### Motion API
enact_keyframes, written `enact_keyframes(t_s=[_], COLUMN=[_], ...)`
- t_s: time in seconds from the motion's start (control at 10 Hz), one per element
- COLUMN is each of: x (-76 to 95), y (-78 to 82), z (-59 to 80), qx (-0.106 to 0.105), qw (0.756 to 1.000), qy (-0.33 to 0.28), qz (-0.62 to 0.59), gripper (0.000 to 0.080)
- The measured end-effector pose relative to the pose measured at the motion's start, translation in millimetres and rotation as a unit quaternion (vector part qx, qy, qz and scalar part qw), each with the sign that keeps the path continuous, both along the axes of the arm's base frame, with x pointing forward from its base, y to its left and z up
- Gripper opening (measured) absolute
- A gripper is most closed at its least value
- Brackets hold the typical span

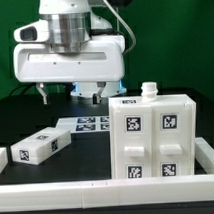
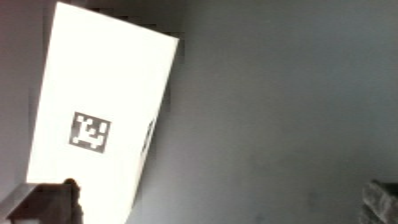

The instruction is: Assemble cabinet

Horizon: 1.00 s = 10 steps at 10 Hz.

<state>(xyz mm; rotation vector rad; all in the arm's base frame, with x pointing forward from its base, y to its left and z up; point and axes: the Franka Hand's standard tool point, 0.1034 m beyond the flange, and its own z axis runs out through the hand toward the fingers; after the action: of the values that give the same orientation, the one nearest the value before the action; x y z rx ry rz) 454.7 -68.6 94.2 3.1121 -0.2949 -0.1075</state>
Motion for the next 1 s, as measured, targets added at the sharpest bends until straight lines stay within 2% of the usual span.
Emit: enact_keyframes(t_s=[0.4, 0.5, 0.6, 1.0], x=[-1.7, -5.6, -3.2, 2.0], y=[-2.2, -21.7, -34.6, -35.5], z=[-3.0, -8.8, -10.9, -10.5], qx=[0.002, -0.001, -0.007, -0.007], qw=[1.0, 0.999, 0.996, 0.995], qy=[0.003, 0.008, 0.007, 0.004], qz=[-0.016, -0.045, -0.085, -0.101], gripper=[0.0796, 0.0796, 0.0796, 0.0796])
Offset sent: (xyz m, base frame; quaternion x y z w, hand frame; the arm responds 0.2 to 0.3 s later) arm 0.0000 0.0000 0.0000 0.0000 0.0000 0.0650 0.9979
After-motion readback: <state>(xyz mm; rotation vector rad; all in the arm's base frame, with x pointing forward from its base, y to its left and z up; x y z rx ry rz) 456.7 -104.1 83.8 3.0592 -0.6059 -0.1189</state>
